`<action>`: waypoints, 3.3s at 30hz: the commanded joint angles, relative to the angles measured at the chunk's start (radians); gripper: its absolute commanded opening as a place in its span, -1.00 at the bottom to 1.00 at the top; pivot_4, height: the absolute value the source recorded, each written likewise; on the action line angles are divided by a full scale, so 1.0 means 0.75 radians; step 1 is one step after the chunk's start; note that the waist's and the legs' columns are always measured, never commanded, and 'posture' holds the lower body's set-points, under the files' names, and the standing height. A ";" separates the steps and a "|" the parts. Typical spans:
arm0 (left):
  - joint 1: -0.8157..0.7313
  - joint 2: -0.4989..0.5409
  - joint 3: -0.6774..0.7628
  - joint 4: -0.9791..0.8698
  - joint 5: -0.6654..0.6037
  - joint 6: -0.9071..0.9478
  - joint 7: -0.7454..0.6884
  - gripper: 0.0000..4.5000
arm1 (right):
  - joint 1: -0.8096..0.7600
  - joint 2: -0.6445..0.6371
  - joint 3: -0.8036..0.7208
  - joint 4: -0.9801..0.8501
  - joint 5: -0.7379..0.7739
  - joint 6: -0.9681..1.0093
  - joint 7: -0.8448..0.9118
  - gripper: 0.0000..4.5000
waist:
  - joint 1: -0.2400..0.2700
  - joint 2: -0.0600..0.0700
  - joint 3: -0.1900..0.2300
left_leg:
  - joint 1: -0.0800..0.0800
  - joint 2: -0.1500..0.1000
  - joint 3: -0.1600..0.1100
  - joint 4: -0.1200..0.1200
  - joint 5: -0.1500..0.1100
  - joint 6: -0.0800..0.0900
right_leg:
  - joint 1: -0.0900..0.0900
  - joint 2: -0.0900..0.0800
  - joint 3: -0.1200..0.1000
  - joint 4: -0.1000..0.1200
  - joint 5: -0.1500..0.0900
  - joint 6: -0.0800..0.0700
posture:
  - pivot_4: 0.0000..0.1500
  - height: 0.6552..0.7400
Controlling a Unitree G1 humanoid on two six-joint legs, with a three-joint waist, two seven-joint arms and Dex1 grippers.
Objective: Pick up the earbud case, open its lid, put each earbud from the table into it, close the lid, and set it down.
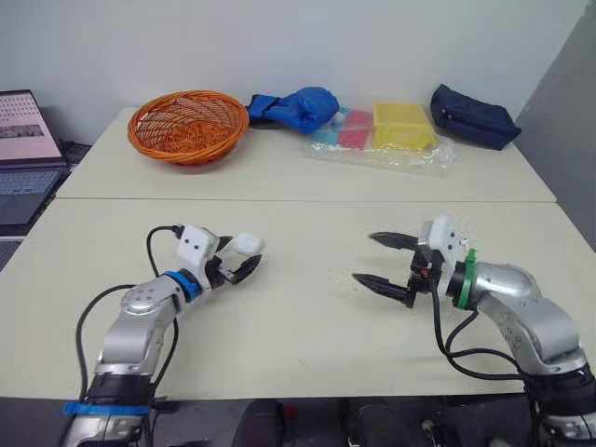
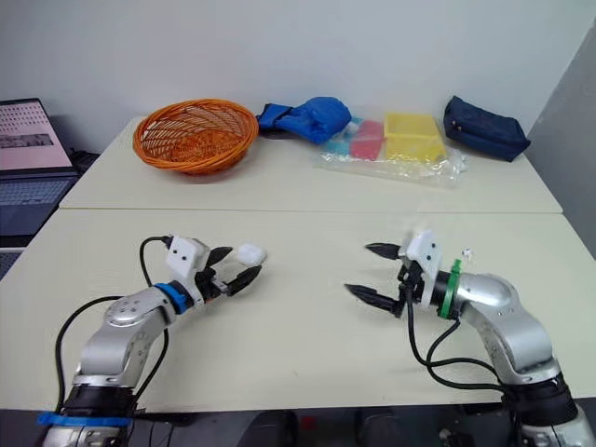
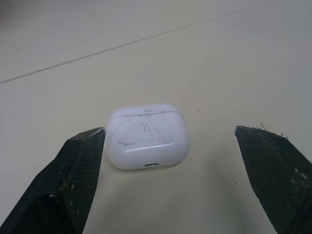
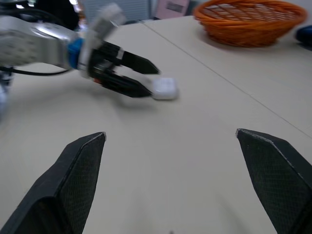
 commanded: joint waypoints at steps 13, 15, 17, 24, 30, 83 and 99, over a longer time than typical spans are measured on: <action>-0.099 -0.064 -0.014 0.192 0.061 -0.026 0.022 0.98 | -0.116 -0.049 -0.003 -0.063 0.070 0.112 0.068 1.00 | 0.002 0.000 0.000 | 0.000 0.000 0.000 0.001 0.000 0.000 | 0.000 -0.002 0.000 0.000 0.001 0.001 | 1.00 1.00; -0.126 -0.075 -0.036 0.240 0.088 -0.039 0.023 0.98 | -0.125 -0.052 -0.003 -0.049 0.058 0.107 0.069 1.00 | 0.003 0.000 0.000 | 0.000 0.000 0.001 0.002 0.000 0.000 | 0.001 -0.002 -0.001 0.002 0.001 0.001 | 1.00 1.00; -0.137 -0.085 -0.044 0.262 0.102 -0.056 0.022 0.98 | -0.122 -0.056 -0.004 -0.038 0.048 0.096 0.074 1.00 | 0.005 0.000 0.000 | 0.001 0.000 0.000 0.003 0.000 0.000 | 0.001 -0.002 -0.001 0.003 0.001 0.001 | 1.00 1.00; -0.160 -0.109 -0.078 0.314 0.142 -0.110 0.002 0.98 | -0.110 -0.059 -0.006 -0.043 0.047 0.093 0.069 1.00 | 0.008 0.000 0.000 | 0.001 0.000 0.000 0.005 0.000 0.000 | 0.004 -0.004 -0.001 0.003 0.001 0.002 | 1.00 1.00; -0.175 -0.103 -0.063 0.347 0.157 -0.141 0.001 0.34 | -0.096 -0.062 -0.017 -0.052 0.054 0.101 0.060 1.00 | 0.008 0.000 0.000 | 0.001 0.000 0.000 0.005 0.000 0.000 | 0.005 -0.005 -0.002 0.002 0.001 0.002 | 1.00 1.00; -1.058 -0.014 -0.506 1.242 0.570 -2.363 -0.120 0.22 | -0.573 0.354 -0.110 0.263 0.297 0.809 -0.379 -0.02 | 0.002 -0.001 0.001 | -0.016 -0.001 -0.001 0.008 0.000 0.002 | -0.008 -0.001 -0.005 0.002 0.005 -0.002 | 1.00 1.00; -1.058 -0.003 -0.567 1.271 0.559 -2.357 -0.058 0.78 | -0.548 0.353 -0.146 0.270 0.302 0.784 -0.409 -0.61 | 0.002 -0.001 0.001 | -0.016 -0.001 -0.001 0.008 -0.001 0.002 | -0.008 -0.001 -0.005 0.002 0.003 0.003 | 1.00 1.00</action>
